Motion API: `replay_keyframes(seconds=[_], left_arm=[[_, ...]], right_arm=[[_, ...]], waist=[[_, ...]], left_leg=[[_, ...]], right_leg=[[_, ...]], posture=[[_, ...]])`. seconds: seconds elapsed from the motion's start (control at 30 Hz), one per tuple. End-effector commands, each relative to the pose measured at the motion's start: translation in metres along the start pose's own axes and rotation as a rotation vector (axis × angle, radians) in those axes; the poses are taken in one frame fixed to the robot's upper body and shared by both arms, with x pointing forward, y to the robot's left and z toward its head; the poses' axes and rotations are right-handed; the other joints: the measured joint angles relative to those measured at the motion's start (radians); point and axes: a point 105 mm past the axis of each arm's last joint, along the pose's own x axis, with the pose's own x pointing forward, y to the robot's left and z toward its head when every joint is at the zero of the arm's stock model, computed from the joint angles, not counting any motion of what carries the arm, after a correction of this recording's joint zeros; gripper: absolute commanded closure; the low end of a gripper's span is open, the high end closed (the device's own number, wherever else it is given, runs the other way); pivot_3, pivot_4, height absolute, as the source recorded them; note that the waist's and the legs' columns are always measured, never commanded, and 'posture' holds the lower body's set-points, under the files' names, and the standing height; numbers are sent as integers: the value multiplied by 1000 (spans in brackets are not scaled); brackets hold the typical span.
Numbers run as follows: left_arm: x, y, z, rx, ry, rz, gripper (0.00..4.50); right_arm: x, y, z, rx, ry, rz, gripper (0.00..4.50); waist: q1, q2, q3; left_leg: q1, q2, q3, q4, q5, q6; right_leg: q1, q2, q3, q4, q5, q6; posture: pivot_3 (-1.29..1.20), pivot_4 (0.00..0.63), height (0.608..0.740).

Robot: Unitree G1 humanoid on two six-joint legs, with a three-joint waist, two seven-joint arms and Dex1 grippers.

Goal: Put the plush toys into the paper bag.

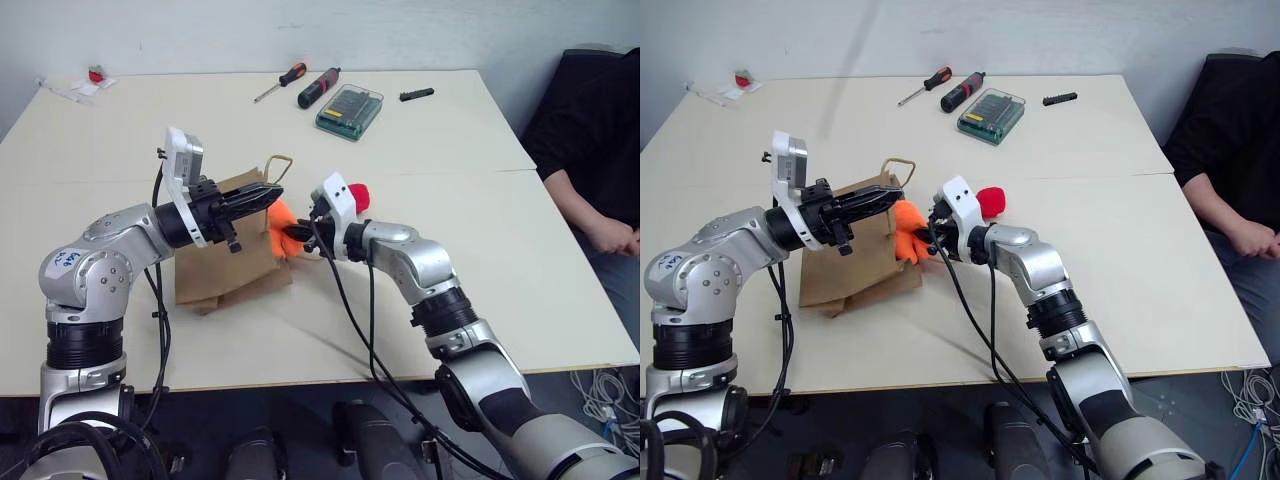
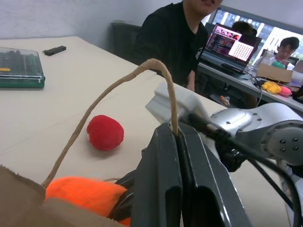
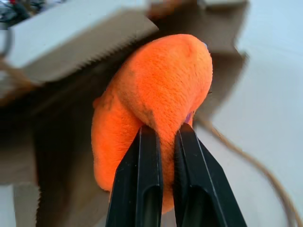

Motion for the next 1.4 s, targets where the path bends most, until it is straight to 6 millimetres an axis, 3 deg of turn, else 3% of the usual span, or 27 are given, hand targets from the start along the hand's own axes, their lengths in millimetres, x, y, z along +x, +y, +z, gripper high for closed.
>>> replay_keyframes(seconds=[0.03, 0.27, 0.47, 0.6, 0.77, 0.93, 1.03, 1.2, 1.4], left_arm=[[8, -7, 16, 59, -36, -51, 4500], [23, -24, 22, 17, -98, -152, 4500], [17, -26, 15, 20, -70, -147, 4500], [5, -15, 17, 23, -85, -78, 4500], [-7, -5, 17, 10, -94, -13, 4500], [-17, -1, 13, -8, -99, 36, 4500], [-22, 4, 12, -37, -121, 70, 4500], [-25, 5, 20, -46, -160, 85, 4500], [-34, -2, 27, -29, -137, 59, 4500]], right_arm=[[4, 42, 12, -27, -24, 218, 4477], [35, 68, -18, 8, 54, 306, 4477], [54, 60, -31, 8, 55, 226, 4477], [47, 57, -24, 53, 4, 240, 4477], [31, 65, -18, 50, -9, 318, 2897], [-4, 65, -1, 60, -77, 315, 1099], [-28, 51, 18, 127, -176, 207, 32], [-86, 36, 16, 83, -160, -13, 8], [-191, -14, -5, 5, -91, -577, 8]], waist=[[0, 0, 0], [0, 0, 0], [-1, 0, 0], [-1, 0, 0], [0, 0, 0], [2, 0, 0], [5, 0, 0], [12, -1, 0], [30, -1, 0]], left_leg=[[0, 0, 0, 0, 0, 0], [0, 0, 0, 1, 0, 0], [0, 0, 0, 1, 0, 0], [0, 0, 0, 1, 0, 0], [0, 0, -1, 1, 0, 0], [0, 0, -2, 1, 0, 0], [0, 0, -2, 1, 0, 0], [-1, 0, -3, 1, 0, 0], [-1, -1, -3, 0, 0, 0]], right_leg=[[0, 0, 0, 0, 0, 0], [0, 0, 0, 1, 0, 0], [0, 0, 0, 2, 0, 0], [0, 0, 0, 2, 0, 0], [0, 0, 0, 2, 0, 0], [0, -1, -1, 3, 0, 0], [1, -1, -1, 2, 0, 0], [1, -2, -2, -1, 0, 0], [1, -1, -2, -5, 0, 0]], posture=[[0, 150, 740], [0, 150, 740], [0, 150, 740], [0, 150, 740], [0, 150, 740], [0, 150, 740], [0, 150, 740], [0, 150, 740], [0, 150, 740]])
